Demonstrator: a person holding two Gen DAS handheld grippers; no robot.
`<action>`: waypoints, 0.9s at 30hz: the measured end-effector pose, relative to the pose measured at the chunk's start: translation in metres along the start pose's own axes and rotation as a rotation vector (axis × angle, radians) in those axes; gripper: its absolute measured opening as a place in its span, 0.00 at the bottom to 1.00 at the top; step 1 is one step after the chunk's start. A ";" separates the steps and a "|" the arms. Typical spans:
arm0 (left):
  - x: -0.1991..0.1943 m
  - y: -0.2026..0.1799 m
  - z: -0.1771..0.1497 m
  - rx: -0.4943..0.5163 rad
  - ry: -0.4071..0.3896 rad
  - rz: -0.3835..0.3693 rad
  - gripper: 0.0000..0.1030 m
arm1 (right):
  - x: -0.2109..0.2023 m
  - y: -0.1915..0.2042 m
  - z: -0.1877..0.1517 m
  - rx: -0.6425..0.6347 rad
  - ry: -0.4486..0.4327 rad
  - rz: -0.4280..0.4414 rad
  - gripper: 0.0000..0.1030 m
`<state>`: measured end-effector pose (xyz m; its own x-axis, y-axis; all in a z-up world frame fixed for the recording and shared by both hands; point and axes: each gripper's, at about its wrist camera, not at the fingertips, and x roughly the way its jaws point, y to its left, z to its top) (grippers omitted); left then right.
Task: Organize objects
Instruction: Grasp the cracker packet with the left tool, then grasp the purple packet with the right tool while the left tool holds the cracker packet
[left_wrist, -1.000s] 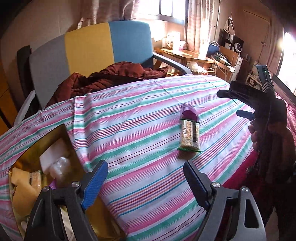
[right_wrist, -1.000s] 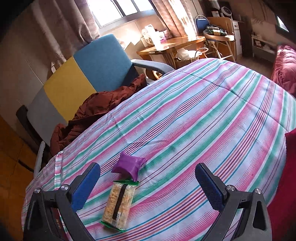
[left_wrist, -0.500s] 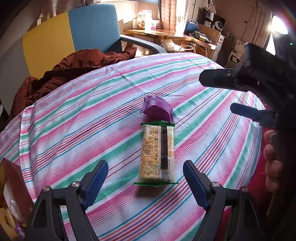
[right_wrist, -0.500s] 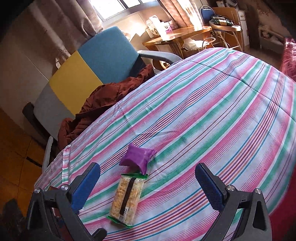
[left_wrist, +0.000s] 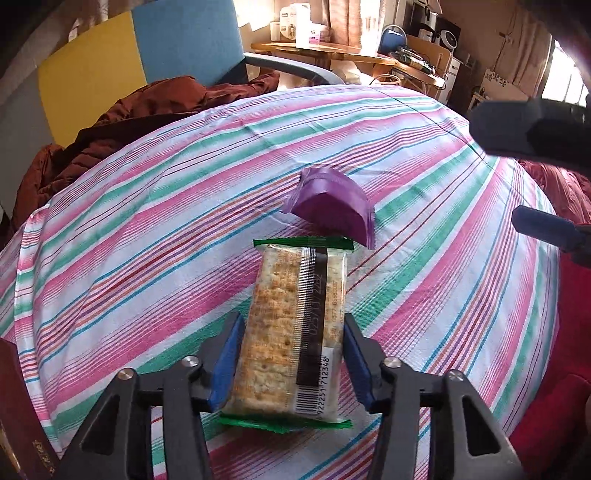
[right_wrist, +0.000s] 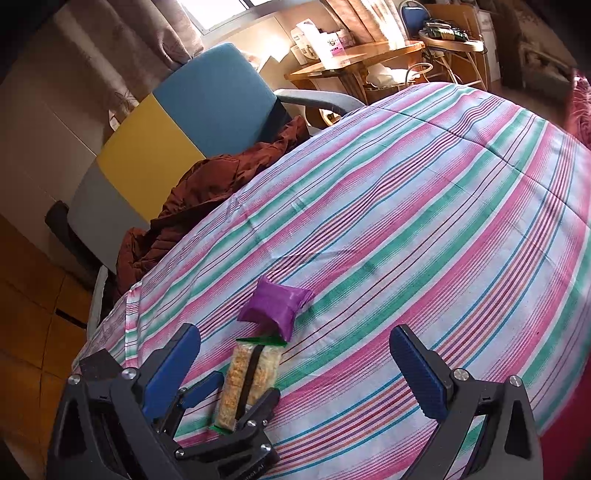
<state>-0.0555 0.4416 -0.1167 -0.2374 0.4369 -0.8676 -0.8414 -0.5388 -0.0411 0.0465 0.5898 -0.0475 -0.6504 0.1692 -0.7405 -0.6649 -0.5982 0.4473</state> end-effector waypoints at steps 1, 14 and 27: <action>-0.002 0.005 -0.002 -0.026 0.007 -0.005 0.44 | 0.001 0.001 0.000 -0.004 0.006 -0.005 1.00; -0.044 0.025 -0.070 -0.101 -0.052 0.062 0.44 | 0.014 0.016 -0.008 -0.109 0.069 -0.088 1.00; -0.042 0.029 -0.073 -0.077 -0.085 0.044 0.44 | 0.041 0.038 -0.015 -0.254 0.229 -0.149 1.00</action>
<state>-0.0345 0.3546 -0.1176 -0.3158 0.4694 -0.8246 -0.7904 -0.6109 -0.0451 -0.0001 0.5622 -0.0689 -0.4352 0.1060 -0.8941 -0.6149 -0.7603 0.2092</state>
